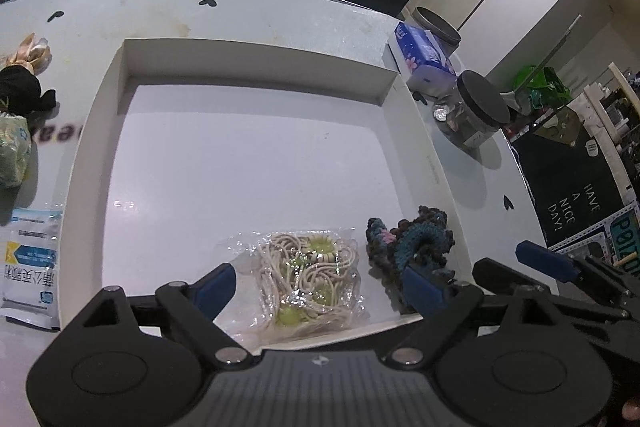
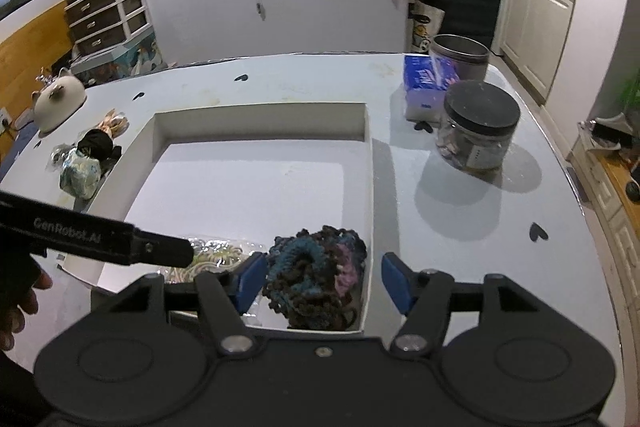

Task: Organize soft objects
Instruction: 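Carry both items into the white tray and open both tools, then move both tools back toward the remaining soft items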

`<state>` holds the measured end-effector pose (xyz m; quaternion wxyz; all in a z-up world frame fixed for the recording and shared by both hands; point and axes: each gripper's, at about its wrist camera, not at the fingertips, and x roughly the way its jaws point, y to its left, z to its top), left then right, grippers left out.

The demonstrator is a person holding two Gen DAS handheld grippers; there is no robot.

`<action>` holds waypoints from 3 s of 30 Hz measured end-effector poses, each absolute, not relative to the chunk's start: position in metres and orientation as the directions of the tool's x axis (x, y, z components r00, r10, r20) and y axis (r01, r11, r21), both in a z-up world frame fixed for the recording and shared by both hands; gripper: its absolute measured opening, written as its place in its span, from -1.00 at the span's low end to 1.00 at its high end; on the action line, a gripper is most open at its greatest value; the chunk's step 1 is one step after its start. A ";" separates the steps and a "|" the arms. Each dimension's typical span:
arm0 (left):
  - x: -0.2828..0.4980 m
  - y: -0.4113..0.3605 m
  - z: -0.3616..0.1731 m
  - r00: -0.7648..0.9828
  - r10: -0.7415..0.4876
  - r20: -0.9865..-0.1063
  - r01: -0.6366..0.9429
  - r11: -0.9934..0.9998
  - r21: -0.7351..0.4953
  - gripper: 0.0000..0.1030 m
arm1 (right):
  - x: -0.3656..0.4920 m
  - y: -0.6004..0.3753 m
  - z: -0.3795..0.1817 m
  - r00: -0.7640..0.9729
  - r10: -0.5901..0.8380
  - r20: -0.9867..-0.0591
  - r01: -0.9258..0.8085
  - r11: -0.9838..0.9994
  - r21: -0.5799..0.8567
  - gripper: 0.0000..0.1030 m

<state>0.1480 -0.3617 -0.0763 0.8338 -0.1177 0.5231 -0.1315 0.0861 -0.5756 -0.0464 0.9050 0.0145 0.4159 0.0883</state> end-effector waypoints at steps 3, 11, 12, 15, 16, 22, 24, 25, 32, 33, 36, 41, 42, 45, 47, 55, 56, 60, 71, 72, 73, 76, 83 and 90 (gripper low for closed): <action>0.144 -0.360 -0.075 0.422 -0.339 -0.841 0.102 0.939 -0.328 0.84 | 0.084 -0.577 -0.046 0.636 0.168 -0.753 -0.132 0.985 0.109 0.32; 0.133 -0.356 -0.069 0.443 -0.312 -0.840 0.116 0.949 -0.292 1.00 | 0.081 -0.577 -0.044 0.637 0.142 -0.758 -0.101 0.990 0.101 0.79; 0.132 -0.355 -0.068 0.445 -0.308 -0.841 0.114 0.951 -0.287 1.00 | 0.081 -0.578 -0.043 0.637 0.138 -0.759 -0.095 0.990 0.100 0.82; 0.128 -0.351 -0.067 0.448 -0.296 -0.844 0.107 0.955 -0.278 1.00 | 0.080 -0.580 -0.041 0.639 0.122 -0.760 -0.077 0.993 0.095 0.91; 0.127 -0.350 -0.067 0.450 -0.297 -0.842 0.104 0.954 -0.281 1.00 | 0.080 -0.580 -0.040 0.641 0.115 -0.759 -0.071 0.993 0.090 0.95; 0.118 -0.342 -0.063 0.461 -0.264 -0.847 0.093 0.964 -0.249 1.00 | 0.076 -0.583 -0.038 0.657 0.093 -0.748 -0.044 0.995 0.085 1.00; 0.114 -0.340 -0.061 0.469 -0.253 -0.846 0.089 0.967 -0.240 1.00 | 0.074 -0.583 -0.038 0.662 0.083 -0.745 -0.033 0.996 0.082 1.00; 0.113 -0.338 -0.060 0.474 -0.246 -0.845 0.087 0.969 -0.233 1.00 | 0.073 -0.583 -0.038 0.663 0.083 -0.744 -0.030 0.996 0.084 1.00; 0.102 -0.322 -0.050 0.522 -0.216 -0.825 0.073 0.975 -0.209 1.00 | 0.067 -0.578 -0.034 0.672 0.101 -0.734 -0.042 0.994 0.098 1.00; 0.101 -0.320 -0.049 0.529 -0.213 -0.821 0.070 0.976 -0.208 1.00 | 0.066 -0.577 -0.033 0.675 0.103 -0.731 -0.045 0.994 0.098 1.00; 0.095 -0.310 -0.044 0.562 -0.214 -0.799 0.067 0.975 -0.214 1.00 | 0.062 -0.571 -0.028 0.700 0.098 -0.707 -0.043 0.995 0.095 1.00; 0.086 -0.287 -0.034 0.628 -0.203 -0.751 0.047 0.973 -0.224 1.00 | 0.059 -0.558 -0.022 0.742 0.093 -0.664 -0.038 0.995 0.097 1.00; 0.084 -0.282 -0.033 0.639 -0.199 -0.743 0.041 0.973 -0.226 1.00 | 0.059 -0.555 -0.020 0.748 0.093 -0.657 -0.037 0.994 0.098 1.00; 0.082 -0.263 -0.028 0.667 -0.189 -0.720 0.024 0.972 -0.232 1.00 | 0.059 -0.540 -0.015 0.768 0.096 -0.633 -0.038 0.994 0.104 1.00; 0.080 -0.248 -0.023 0.693 -0.175 -0.700 0.008 0.972 -0.235 1.00 | 0.060 -0.529 -0.012 0.778 0.094 -0.621 -0.038 0.994 0.103 1.00; 0.082 -0.177 -0.005 0.768 -0.146 -0.624 -0.013 0.970 -0.242 1.00 | 0.067 -0.471 -0.001 0.818 0.089 -0.569 -0.025 0.992 0.120 1.00; 0.083 -0.167 -0.003 0.777 -0.143 -0.614 -0.012 0.970 -0.242 1.00 | 0.068 -0.464 0.000 0.821 0.089 -0.564 -0.025 0.992 0.120 1.00; 0.088 -0.130 0.004 0.810 -0.140 -0.570 -0.007 0.969 -0.249 1.00 | 0.076 -0.428 0.004 0.838 0.095 -0.538 -0.032 0.992 0.124 1.00; 0.119 -0.051 0.000 0.818 -0.107 -0.566 -0.009 0.980 -0.197 1.00 | 0.106 -0.332 0.000 0.838 0.141 -0.527 -0.099 0.989 0.107 1.00; 0.122 -0.045 -0.001 0.816 -0.106 -0.568 -0.005 0.982 -0.190 1.00 | 0.109 -0.324 -0.001 0.834 0.145 -0.532 -0.102 0.989 0.110 1.00; 0.124 -0.039 -0.002 0.815 -0.107 -0.570 0.001 0.983 -0.183 1.00 | 0.113 -0.317 -0.003 0.830 0.149 -0.537 -0.104 0.988 0.113 1.00; 0.135 -0.024 -0.007 0.808 -0.118 -0.577 0.023 0.985 -0.170 1.00 | 0.121 -0.297 -0.009 0.816 0.167 -0.553 -0.121 0.986 0.119 1.00; 0.166 -0.010 -0.013 0.762 -0.242 -0.601 0.147 0.968 -0.203 1.00 | 0.140 -0.249 -0.025 0.776 0.213 -0.594 -0.202 0.976 0.086 0.99; 0.195 -0.019 -0.016 0.711 -0.338 -0.617 0.249 0.941 -0.228 0.88 | 0.166 -0.210 -0.053 0.708 0.280 -0.648 -0.285 0.953 0.101 0.75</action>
